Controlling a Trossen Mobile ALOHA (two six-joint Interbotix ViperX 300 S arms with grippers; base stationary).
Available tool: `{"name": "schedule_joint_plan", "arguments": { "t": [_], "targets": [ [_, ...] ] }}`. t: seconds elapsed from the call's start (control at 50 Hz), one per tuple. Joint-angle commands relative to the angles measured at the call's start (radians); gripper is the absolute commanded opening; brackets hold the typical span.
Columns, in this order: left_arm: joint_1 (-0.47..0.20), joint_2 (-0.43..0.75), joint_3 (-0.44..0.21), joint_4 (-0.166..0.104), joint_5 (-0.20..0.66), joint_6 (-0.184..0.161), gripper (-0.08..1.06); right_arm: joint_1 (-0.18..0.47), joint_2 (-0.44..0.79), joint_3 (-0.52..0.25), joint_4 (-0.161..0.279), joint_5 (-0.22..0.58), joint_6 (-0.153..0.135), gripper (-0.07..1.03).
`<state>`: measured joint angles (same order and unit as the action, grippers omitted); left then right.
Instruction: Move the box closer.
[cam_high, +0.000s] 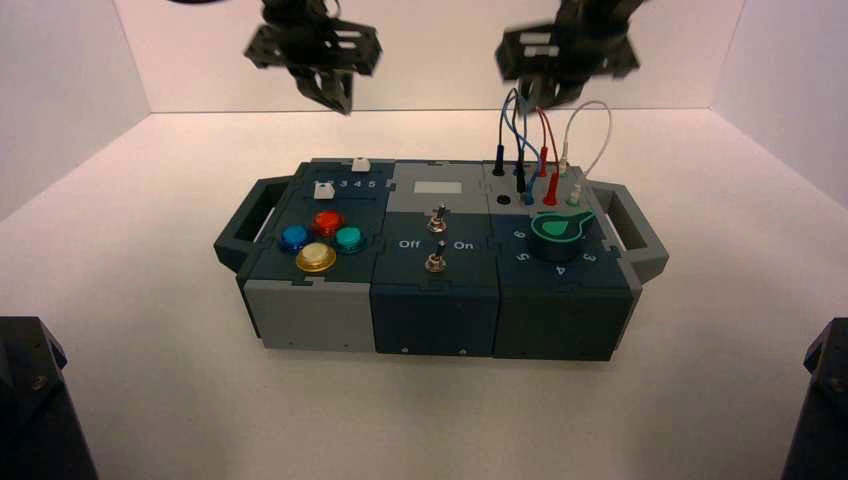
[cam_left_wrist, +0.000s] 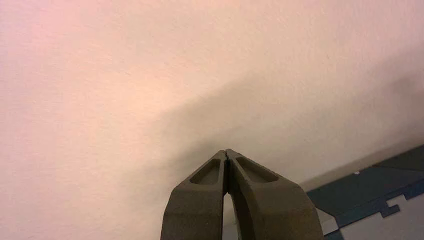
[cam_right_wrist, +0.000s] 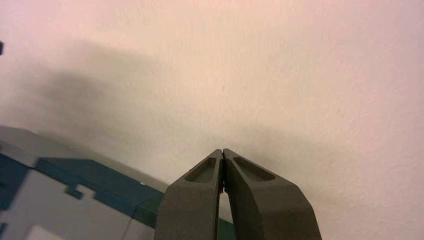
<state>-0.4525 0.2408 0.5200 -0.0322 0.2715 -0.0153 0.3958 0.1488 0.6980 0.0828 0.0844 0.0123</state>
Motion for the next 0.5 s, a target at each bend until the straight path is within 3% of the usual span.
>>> {"name": "schedule_joint_plan", "arguments": {
  "t": [0.02, 0.5],
  "targets": [
    [-0.018, 0.000, -0.023, -0.002, 0.000, 0.002, -0.03, 0.008, 0.008, -0.037, 0.011, 0.006, 0.003, -0.02],
    [-0.051, 0.057, -0.002, 0.000, 0.057, 0.008, -0.03, 0.060, 0.129, -0.094, 0.044, 0.129, 0.000, -0.02]
  ]
}}
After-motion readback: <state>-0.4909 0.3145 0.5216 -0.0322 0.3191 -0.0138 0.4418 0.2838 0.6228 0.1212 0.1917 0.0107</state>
